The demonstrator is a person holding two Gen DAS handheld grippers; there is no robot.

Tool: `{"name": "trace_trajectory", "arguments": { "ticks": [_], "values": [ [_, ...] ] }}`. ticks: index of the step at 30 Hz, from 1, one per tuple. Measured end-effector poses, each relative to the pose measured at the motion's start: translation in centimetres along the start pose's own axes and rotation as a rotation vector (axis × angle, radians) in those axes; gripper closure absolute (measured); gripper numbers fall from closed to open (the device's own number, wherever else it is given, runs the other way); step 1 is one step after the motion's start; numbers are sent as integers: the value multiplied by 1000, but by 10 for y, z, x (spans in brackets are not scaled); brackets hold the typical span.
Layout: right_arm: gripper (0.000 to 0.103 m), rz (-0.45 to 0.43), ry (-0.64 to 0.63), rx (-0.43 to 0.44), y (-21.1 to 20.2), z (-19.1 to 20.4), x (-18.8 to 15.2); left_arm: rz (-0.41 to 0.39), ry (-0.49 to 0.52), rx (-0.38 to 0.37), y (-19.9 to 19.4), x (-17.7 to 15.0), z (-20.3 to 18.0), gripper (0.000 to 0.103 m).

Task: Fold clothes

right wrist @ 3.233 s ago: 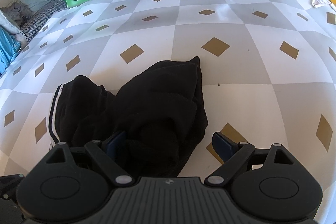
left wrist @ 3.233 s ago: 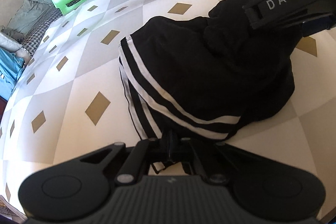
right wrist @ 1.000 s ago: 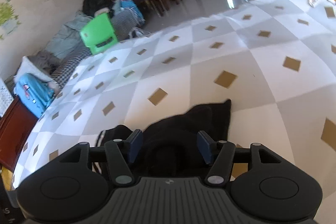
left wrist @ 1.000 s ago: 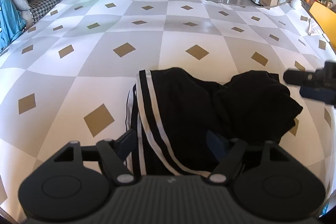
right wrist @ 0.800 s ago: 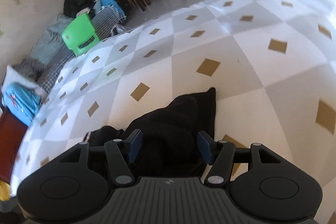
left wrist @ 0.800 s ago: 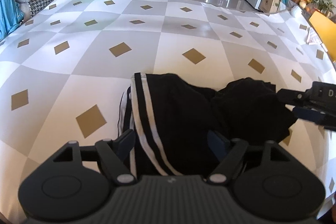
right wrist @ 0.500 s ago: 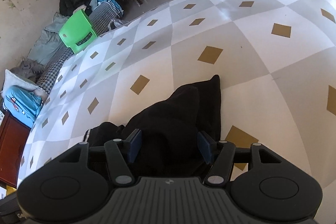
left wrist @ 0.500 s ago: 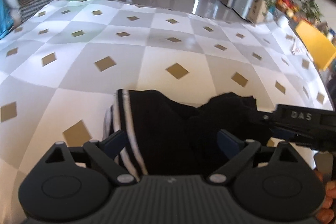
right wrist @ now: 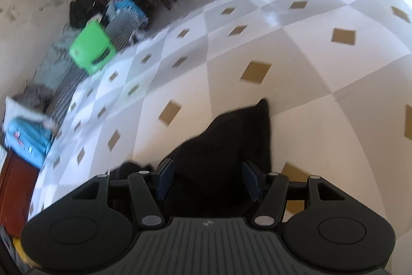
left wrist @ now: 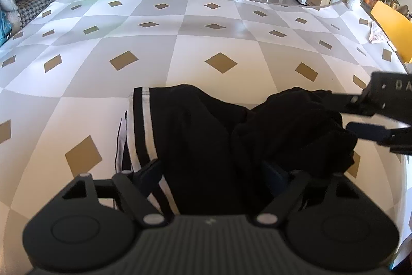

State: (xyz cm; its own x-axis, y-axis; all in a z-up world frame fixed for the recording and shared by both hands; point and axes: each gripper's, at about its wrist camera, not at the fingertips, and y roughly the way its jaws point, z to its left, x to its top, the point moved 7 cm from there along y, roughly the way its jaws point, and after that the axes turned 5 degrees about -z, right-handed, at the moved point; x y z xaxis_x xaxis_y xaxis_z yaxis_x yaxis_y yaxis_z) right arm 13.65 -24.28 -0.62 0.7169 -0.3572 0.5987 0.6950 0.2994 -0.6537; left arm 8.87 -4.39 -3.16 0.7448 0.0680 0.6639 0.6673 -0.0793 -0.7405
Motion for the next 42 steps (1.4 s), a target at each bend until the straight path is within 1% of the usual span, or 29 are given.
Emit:
{"name": "trace_trajectory", "arguments": {
  "ticks": [2,8,12,15,19,20,22,27,28,30,34,39,41,42],
  "values": [
    [45,-19,16,-24,-1,-5,4,-5,-9,5,-1,0,2,26],
    [45,21,54,-53,12,-16,0,-13,-44,34,-4,0,11,28],
    [45,33,2,-89,23,-18,-5,-12,-58,58,-7,0,19,28],
    [46,53,-68,-122,29,-15,-14,-15,-62,82,-9,0,26,27],
    [64,57,-207,-145,34,-5,-22,-15,-85,108,-11,-1,36,25],
    [66,54,-239,-156,34,-4,-24,-15,-90,115,-12,-1,39,24],
    [71,49,-296,-174,35,-2,-27,-16,-97,128,-14,-1,44,23],
    [81,53,-373,-206,34,-1,-30,-16,-115,162,-16,-3,56,21],
    [84,54,-384,-218,34,-2,-31,-16,-120,172,-17,-3,59,21],
    [86,55,-405,-247,32,-5,-31,-15,-135,196,-19,-3,66,21],
    [86,61,-419,-283,26,-12,-30,-10,-180,223,-21,-5,81,20],
    [85,70,-427,-330,20,-22,-30,-11,-204,266,-26,-7,95,19],
    [81,66,-390,-324,16,-26,-28,-14,-219,261,-29,-7,98,19],
    [76,59,-353,-308,13,-28,-26,-16,-227,259,-30,-7,99,19]
  ]
}}
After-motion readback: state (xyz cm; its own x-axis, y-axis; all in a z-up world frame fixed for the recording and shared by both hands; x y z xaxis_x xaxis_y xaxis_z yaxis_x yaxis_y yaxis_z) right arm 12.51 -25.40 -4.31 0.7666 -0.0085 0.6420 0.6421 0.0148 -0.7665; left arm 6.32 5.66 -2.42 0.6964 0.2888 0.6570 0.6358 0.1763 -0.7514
